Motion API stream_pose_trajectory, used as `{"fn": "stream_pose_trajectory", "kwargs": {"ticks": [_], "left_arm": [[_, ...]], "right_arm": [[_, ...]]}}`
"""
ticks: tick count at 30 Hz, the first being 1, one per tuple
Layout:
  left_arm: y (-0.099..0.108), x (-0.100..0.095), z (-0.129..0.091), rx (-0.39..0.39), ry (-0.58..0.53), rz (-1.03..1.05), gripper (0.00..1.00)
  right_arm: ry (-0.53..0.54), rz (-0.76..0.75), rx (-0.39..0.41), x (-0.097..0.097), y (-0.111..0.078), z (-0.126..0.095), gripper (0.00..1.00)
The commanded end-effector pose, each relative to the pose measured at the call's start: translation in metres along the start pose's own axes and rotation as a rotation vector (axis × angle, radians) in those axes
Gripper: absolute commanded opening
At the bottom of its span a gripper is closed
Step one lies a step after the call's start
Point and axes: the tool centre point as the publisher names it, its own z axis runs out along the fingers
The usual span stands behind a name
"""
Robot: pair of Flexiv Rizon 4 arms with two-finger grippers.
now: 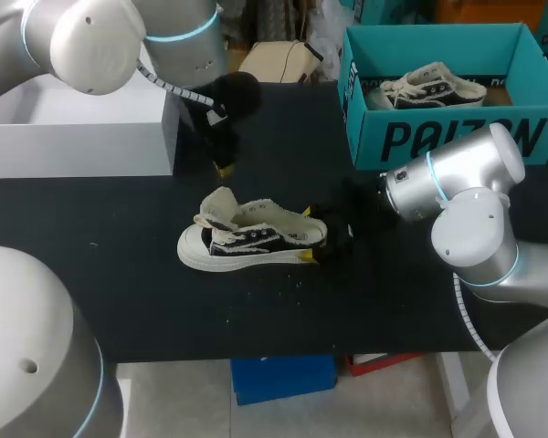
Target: Take the shoe out of the shoebox, open the shoe tongue, remove and reinsert the insole, then place the shoe into the shoebox
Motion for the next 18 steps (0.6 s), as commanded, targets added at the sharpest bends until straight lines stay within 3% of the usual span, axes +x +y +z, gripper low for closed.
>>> {"fn": "stream_pose_trajectory", "kwargs": {"ticks": [1, 5, 7, 9, 15, 16, 17, 18], "left_arm": [[0.0036, -0.0060, 0.0087, 0.040, 0.475, 0.651, 0.00], [-0.0006, -0.0037, 0.0131, 0.005, 0.541, 0.814, 0.00], [-0.0030, -0.0017, 0.0123, 0.033, 0.596, 0.867, 0.00], [-0.0052, 0.0026, 0.0106, -0.022, 0.596, 0.901, 0.00], [-0.0052, 0.0026, 0.0106, -0.022, 0.596, 0.901, 0.00], [-0.0052, 0.0026, 0.0106, -0.022, 0.596, 0.901, 0.17], [-0.0052, 0.0026, 0.0106, -0.022, 0.596, 0.901, 0.14], [-0.0052, 0.0026, 0.0106, -0.022, 0.596, 0.901, 0.00]], "right_arm": [[-0.001, 0.002, 0.003, -0.0009, -0.0039, 0.0045, 0.00], [-0.001, 0.002, 0.003, -0.0009, -0.0039, 0.0045, 0.00], [-0.001, 0.002, 0.003, -0.0009, -0.0039, 0.0045, 0.00], [-0.001, 0.002, 0.003, -0.0009, -0.0039, 0.0045, 0.00], [-0.001, 0.002, 0.003, -0.0009, -0.0039, 0.0045, 0.00], [-0.001, 0.002, 0.003, -0.0009, -0.0039, 0.0045, 0.00], [-0.001, 0.002, 0.003, -0.0009, -0.0039, 0.0045, 0.00], [-0.001, 0.002, 0.003, -0.0009, -0.0039, 0.0045, 0.00]]}}
